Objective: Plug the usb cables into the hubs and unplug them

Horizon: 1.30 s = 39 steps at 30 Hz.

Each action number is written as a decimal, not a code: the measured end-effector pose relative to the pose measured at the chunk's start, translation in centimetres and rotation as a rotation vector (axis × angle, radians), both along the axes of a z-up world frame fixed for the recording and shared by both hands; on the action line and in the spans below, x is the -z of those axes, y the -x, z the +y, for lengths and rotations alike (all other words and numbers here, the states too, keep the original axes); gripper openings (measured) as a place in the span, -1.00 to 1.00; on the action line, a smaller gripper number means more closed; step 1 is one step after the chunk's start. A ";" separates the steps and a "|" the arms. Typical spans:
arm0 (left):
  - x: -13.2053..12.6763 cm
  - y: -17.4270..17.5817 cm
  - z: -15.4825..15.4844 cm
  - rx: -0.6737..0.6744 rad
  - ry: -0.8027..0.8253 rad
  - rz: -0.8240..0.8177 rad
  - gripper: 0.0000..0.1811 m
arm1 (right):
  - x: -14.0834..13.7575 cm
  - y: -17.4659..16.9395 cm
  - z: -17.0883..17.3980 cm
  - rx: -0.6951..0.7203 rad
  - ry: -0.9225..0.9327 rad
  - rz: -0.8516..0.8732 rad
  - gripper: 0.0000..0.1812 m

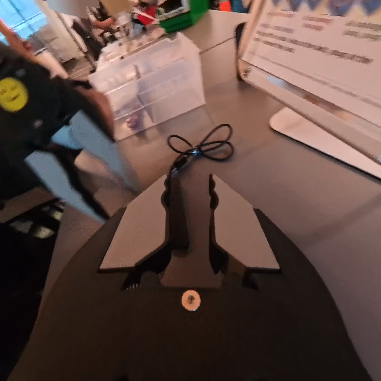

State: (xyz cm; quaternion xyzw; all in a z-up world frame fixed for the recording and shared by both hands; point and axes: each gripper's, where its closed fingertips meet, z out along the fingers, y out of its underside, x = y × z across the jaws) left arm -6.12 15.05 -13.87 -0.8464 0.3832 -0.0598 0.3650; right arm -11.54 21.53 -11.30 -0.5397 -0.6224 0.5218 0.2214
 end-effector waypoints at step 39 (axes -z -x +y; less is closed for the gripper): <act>3.6 8.9 3.0 -0.108 -0.422 0.396 -0.73 | 7.0 -0.9 -3.2 -0.218 -0.404 -0.192 -0.65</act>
